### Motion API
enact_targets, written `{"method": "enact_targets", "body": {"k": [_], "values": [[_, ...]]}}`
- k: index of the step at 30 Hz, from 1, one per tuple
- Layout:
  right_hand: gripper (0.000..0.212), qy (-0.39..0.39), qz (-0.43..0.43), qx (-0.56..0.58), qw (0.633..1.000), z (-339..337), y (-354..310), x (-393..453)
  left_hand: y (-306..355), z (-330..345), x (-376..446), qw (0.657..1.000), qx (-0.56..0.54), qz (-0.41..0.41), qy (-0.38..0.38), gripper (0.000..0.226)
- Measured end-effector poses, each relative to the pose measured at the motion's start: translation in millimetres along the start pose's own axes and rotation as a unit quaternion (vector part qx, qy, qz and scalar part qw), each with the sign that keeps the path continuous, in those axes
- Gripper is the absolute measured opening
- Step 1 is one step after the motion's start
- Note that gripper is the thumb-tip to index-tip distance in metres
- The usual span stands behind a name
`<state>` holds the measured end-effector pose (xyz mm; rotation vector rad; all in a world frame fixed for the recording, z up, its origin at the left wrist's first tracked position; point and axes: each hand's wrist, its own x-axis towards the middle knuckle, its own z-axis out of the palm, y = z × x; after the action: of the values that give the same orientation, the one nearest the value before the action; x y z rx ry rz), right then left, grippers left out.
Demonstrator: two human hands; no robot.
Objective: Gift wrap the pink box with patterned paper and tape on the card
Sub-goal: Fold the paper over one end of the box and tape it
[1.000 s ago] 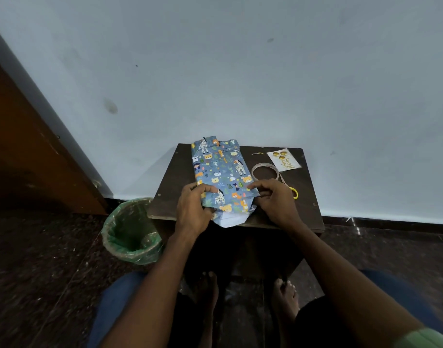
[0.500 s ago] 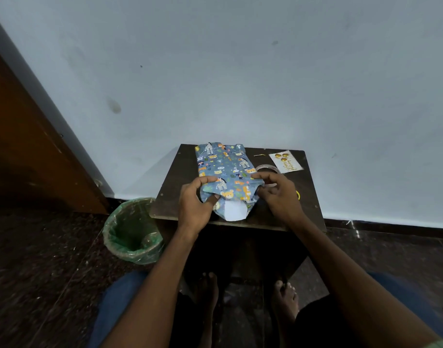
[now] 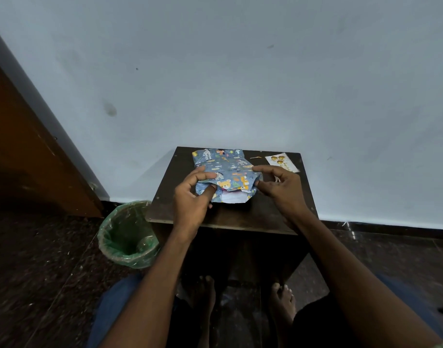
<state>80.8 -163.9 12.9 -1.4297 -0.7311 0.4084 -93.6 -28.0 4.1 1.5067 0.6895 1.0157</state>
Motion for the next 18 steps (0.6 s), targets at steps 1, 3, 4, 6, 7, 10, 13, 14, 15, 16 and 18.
{"method": "enact_targets", "body": {"k": [1,3,4,6,7,10,13,14,15,16,18], "values": [[0.031,0.005,0.0,0.014,1.0,1.6,-1.3,0.0,1.6,0.1,0.4,1.0,-0.006,0.001,0.0,0.036],[0.03,0.013,0.002,0.036,0.999,4.5,-2.2,1.1,3.9,0.4,1.4,1.0,-0.013,0.002,0.0,0.035],[0.029,0.017,0.006,0.046,0.999,5.7,-1.7,1.8,4.2,0.4,1.8,1.0,-0.014,0.003,-0.002,0.034],[0.027,0.022,0.018,0.066,0.997,8.0,-1.0,2.9,4.0,0.7,2.4,1.0,-0.013,0.001,-0.004,0.034],[0.027,0.023,0.023,0.071,0.997,8.7,-1.0,3.1,4.2,0.6,2.3,1.0,-0.014,0.0,-0.003,0.034],[0.024,0.022,0.026,0.068,0.997,9.2,-2.5,3.4,3.1,0.6,3.2,1.0,-0.018,-0.003,-0.001,0.035],[0.021,0.025,0.03,0.067,0.997,9.4,-4.0,3.6,1.2,0.6,3.8,1.0,-0.022,-0.004,0.001,0.036],[0.021,0.027,0.033,0.068,0.997,9.7,-3.9,3.5,1.0,0.8,3.8,1.0,-0.023,-0.007,0.003,0.035],[0.021,0.028,0.035,0.067,0.997,10.1,-3.9,3.5,1.3,1.1,3.7,1.0,-0.026,-0.009,0.003,0.035],[0.02,0.028,0.038,0.064,0.997,10.5,-4.0,3.8,2.2,1.5,3.6,0.999,-0.029,-0.012,0.004,0.035],[0.018,0.016,0.04,0.057,0.997,9.1,-4.4,5.0,4.5,2.6,3.0,0.999,-0.038,-0.015,0.008,0.034]]}}
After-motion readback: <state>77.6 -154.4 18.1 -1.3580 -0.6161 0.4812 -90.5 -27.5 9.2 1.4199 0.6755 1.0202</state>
